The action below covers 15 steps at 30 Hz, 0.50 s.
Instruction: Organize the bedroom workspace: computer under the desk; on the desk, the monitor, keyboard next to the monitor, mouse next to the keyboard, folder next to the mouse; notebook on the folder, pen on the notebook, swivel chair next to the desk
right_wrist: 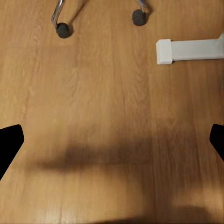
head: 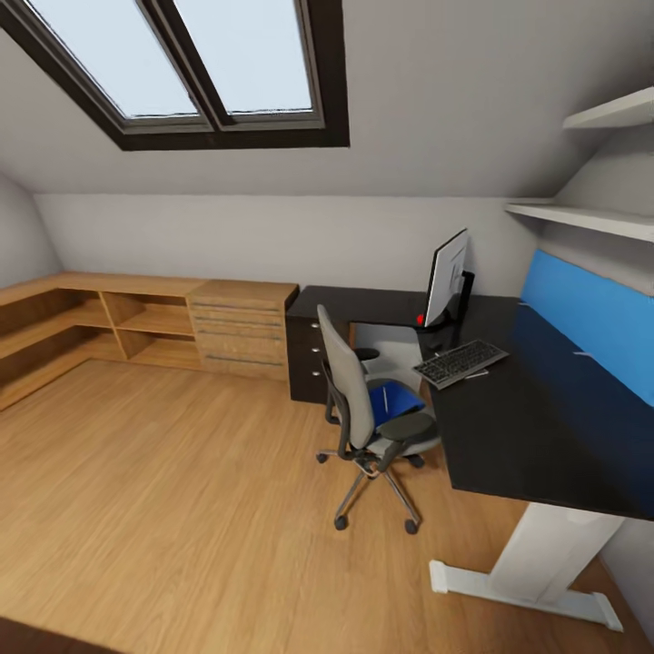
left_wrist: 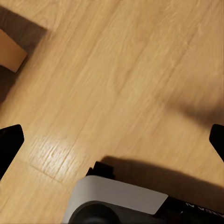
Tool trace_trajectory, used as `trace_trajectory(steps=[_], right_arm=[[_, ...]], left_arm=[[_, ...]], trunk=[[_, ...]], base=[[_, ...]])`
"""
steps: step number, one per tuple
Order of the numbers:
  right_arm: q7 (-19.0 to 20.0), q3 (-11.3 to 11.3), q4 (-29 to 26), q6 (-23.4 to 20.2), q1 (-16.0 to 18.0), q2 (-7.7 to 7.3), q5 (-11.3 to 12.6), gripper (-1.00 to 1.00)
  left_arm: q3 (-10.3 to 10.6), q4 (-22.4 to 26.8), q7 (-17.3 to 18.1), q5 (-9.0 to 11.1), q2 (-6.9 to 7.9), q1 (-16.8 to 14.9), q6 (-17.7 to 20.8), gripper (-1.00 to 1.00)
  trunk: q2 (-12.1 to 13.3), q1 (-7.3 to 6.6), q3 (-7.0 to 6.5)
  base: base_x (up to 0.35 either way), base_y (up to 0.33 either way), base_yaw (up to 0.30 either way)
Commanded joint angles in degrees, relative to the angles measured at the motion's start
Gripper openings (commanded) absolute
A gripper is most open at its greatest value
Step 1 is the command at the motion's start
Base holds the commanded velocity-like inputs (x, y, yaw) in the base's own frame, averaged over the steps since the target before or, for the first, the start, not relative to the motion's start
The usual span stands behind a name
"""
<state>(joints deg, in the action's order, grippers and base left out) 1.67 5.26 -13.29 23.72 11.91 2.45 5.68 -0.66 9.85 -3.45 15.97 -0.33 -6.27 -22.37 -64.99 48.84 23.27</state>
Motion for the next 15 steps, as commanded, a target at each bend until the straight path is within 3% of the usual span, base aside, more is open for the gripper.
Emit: trace_trajectory(steps=[1,11,15], right_arm=[[0.18,0.19,0.04,0.19,0.04,0.01,0.37,1.00],[0.18,0.27,0.11,0.33,0.04,0.01,0.38,1.00],[0.18,0.27,0.12,0.41,0.04,0.01,0.39,1.00]], left_arm=[[-0.02,-0.01,-0.15,0.00,-0.02,-0.02,-0.12,1.00],[-0.13,-0.01,-0.14,0.02,-0.27,-0.02,-0.30,1.00],[-0.07,-0.01,-0.28,0.02,-0.35,-0.01,-0.22,1.00]], trunk=[[-0.04,0.00,0.15],[-0.04,0.00,1.03],[-1.64,0.88,2.11]], base=[[0.025,0.022,-0.124],[0.003,0.003,-0.128],[0.000,0.000,-0.108]])
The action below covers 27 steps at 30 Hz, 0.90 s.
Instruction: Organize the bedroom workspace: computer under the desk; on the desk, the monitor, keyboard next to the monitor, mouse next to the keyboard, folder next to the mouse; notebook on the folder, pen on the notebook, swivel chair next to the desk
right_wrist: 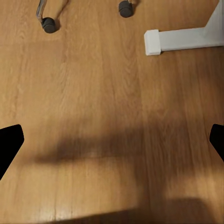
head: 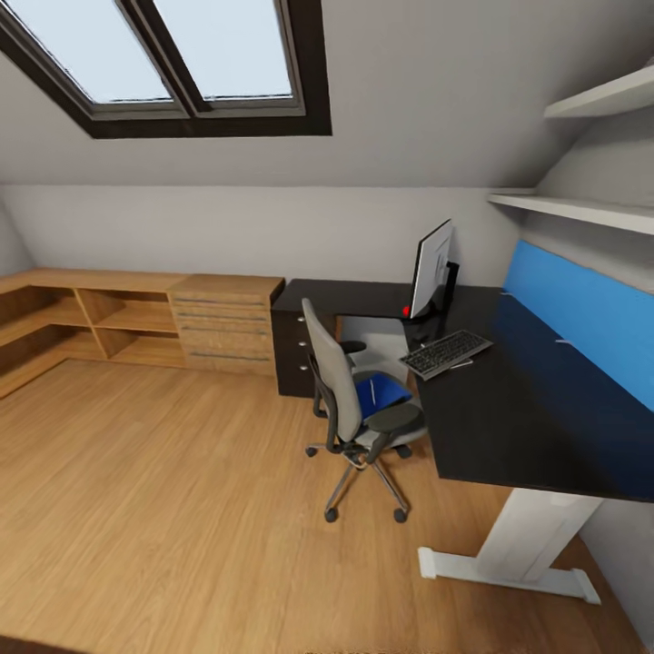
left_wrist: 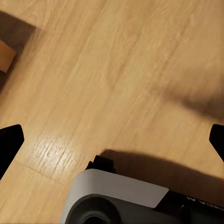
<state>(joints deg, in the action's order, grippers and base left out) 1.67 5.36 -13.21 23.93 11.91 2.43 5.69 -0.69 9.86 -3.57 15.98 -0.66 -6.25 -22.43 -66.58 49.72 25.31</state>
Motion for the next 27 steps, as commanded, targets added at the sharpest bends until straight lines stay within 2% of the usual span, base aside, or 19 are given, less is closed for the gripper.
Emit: trace_trajectory(steps=[1,8,17,22,27], right_arm=[[0.18,0.18,0.04,0.24,0.04,0.03,0.38,1.00],[0.18,0.18,0.03,0.53,0.04,0.03,0.38,1.00],[0.18,0.18,0.08,0.75,0.04,0.01,0.38,1.00],[0.18,0.18,0.11,0.73,0.04,0.09,0.38,1.00],[0.18,0.18,0.12,0.76,0.04,0.11,0.38,1.00]], left_arm=[[0.01,-0.01,-0.24,0.00,-0.03,-0.03,-0.10,1.00],[0.08,-0.01,-0.37,0.01,-0.04,-0.02,0.11,1.00],[0.07,-0.01,-0.50,0.01,0.02,-0.05,0.10,1.00],[0.05,0.01,-0.51,0.01,0.04,-0.05,0.10,1.00],[0.10,0.02,-0.38,-0.03,0.06,-0.03,0.03,1.00]], trunk=[[-0.45,0.23,0.33],[-3.26,1.76,2.04],[-3.26,1.76,2.12],[-4.86,2.64,2.84],[-4.86,2.64,2.84]], base=[[0.000,0.000,-0.065],[0.000,0.000,-0.057],[0.000,0.000,-0.212],[0.000,0.000,-0.053],[0.000,0.000,-0.005]])
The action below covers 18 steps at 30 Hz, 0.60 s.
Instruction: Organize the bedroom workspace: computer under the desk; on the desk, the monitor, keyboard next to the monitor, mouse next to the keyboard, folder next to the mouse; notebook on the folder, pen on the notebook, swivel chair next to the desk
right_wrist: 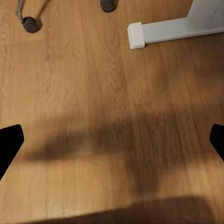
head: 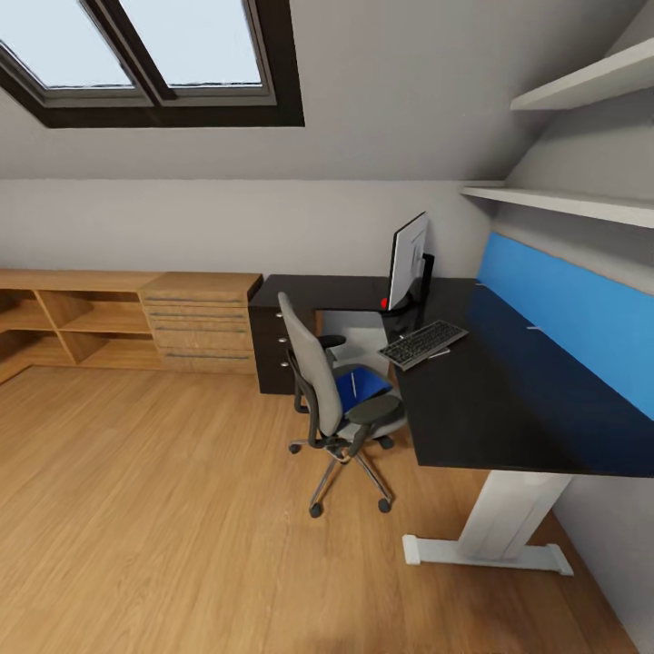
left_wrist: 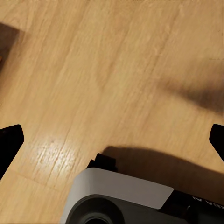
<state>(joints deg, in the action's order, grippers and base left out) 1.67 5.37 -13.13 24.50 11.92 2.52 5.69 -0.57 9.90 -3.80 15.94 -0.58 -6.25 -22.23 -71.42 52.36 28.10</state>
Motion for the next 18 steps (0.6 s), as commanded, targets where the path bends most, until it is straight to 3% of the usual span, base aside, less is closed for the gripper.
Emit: trace_trajectory(steps=[1,9,18], right_arm=[[0.18,0.17,0.04,0.17,0.03,0.03,0.37,1.00],[0.18,0.17,0.04,0.16,0.03,0.03,0.37,1.00],[0.18,0.17,-0.04,0.14,0.03,0.03,0.37,1.00]], left_arm=[[-0.05,-0.03,-0.15,0.02,0.01,-0.04,-0.17,1.00],[-0.09,-0.05,0.14,0.06,0.24,-0.06,-0.33,1.00],[-0.05,-0.05,0.28,0.06,0.23,-0.03,-0.36,1.00]], trunk=[[-0.03,0.00,0.05],[-0.03,0.00,0.05],[-0.03,0.00,0.05]], base=[[0.000,0.000,-0.002],[-0.017,0.023,0.000],[-0.100,0.253,0.000]])
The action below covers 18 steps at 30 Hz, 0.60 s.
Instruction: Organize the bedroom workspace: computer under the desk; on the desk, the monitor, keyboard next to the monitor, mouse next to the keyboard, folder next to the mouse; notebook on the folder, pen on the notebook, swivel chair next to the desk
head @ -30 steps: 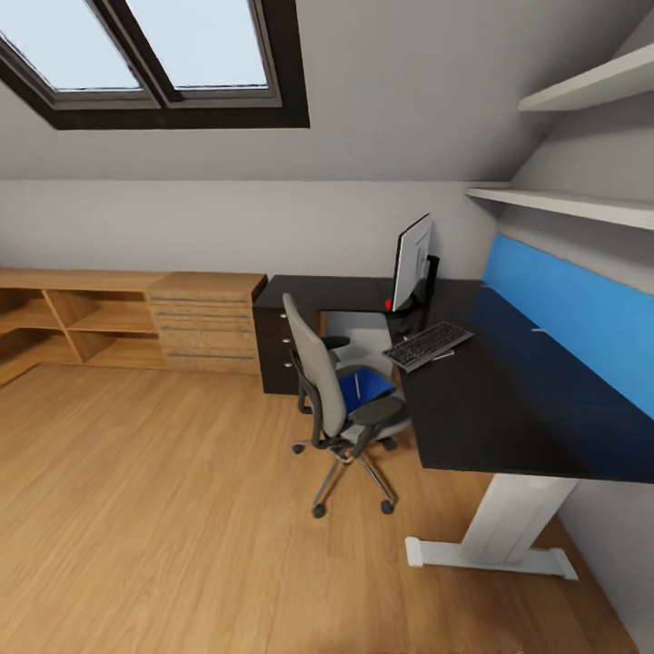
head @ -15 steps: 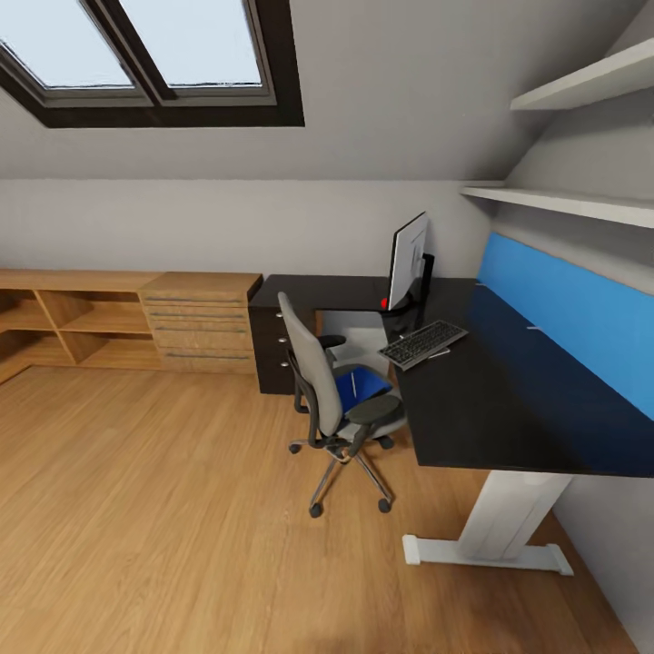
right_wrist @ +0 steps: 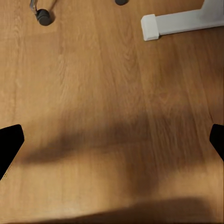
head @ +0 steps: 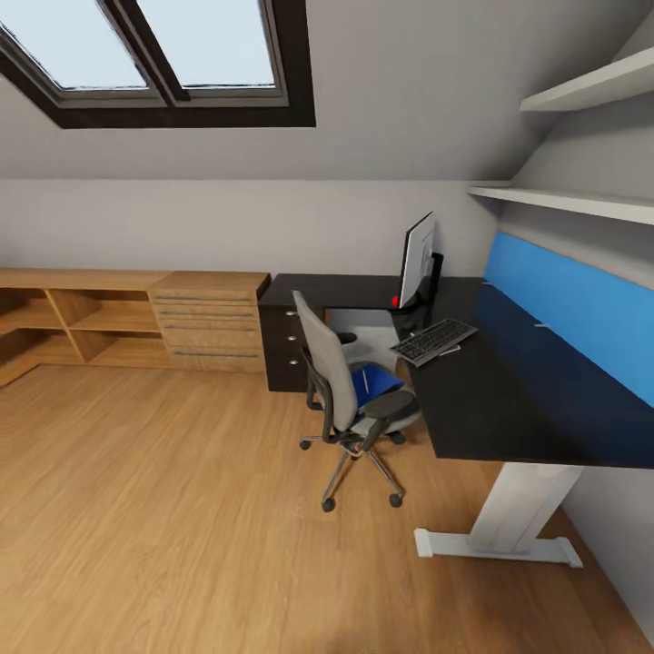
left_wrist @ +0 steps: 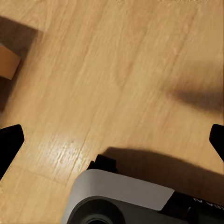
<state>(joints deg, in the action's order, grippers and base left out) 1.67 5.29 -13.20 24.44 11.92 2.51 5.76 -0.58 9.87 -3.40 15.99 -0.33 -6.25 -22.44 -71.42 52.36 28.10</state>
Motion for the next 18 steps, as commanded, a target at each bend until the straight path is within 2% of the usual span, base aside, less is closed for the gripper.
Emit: trace_trajectory(steps=[1,4,9,18], right_arm=[[0.18,0.25,0.02,0.19,0.03,0.02,0.31,1.00],[0.18,0.25,0.02,0.17,0.03,-0.01,0.31,1.00],[0.18,0.25,0.02,0.17,0.03,0.01,0.31,1.00],[0.18,0.25,0.02,0.22,0.03,-0.05,0.31,1.00]], left_arm=[[-0.03,-0.03,-0.12,0.01,-0.02,-0.03,-0.15,1.00],[-0.03,-0.03,-0.14,0.01,-0.02,-0.05,-0.15,1.00],[-0.03,-0.03,-0.18,0.00,-0.02,-0.05,-0.15,1.00],[-0.30,0.02,-0.21,0.07,-0.11,-0.04,-0.16,1.00]], trunk=[[-0.03,0.00,0.05],[-0.03,0.00,0.05],[-0.03,0.00,0.05],[-0.03,0.00,0.05]], base=[[-0.017,0.309,0.000],[-0.010,0.262,0.000],[-0.004,0.112,-0.043],[-0.001,0.020,-0.212]])
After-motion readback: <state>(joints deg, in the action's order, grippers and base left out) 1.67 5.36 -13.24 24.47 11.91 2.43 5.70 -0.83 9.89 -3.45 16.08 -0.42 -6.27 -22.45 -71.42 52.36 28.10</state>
